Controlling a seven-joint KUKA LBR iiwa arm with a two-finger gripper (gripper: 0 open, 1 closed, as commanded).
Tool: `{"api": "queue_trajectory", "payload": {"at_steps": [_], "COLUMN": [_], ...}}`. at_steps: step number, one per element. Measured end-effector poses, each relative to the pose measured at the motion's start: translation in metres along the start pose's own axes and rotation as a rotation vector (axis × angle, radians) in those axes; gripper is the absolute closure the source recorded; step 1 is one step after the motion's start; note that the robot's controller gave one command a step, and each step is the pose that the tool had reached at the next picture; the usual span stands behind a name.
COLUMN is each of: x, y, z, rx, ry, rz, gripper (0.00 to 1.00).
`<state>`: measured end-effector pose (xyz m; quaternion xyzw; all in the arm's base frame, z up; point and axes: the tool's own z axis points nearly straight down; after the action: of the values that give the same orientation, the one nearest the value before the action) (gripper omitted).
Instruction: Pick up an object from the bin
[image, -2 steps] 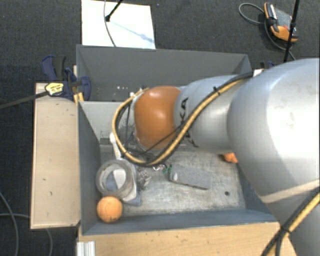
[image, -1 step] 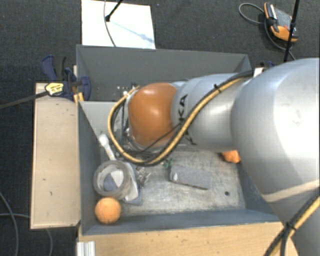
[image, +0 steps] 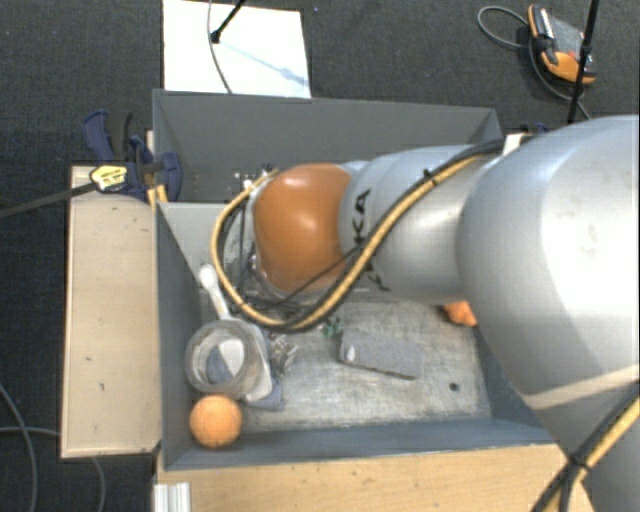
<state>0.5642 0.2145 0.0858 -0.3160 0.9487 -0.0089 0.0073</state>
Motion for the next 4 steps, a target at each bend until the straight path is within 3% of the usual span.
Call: {"api": "queue_trajectory", "payload": {"at_steps": [1, 2, 3, 4], "x": [-0.002, 0.004, -0.021, -0.021], "y": [0.0, 0.009, 0.005, 0.005], "z": [0.001, 0.007, 0.013, 0.013], "rx": [0.001, -0.008, -0.004, -0.004], "ry": [-0.002, -0.004, 0.023, 0.023], "rz": [-0.032, -0.363, -0.275, -0.274], "gripper": [0.0, 0.0, 1.0, 1.0]}}
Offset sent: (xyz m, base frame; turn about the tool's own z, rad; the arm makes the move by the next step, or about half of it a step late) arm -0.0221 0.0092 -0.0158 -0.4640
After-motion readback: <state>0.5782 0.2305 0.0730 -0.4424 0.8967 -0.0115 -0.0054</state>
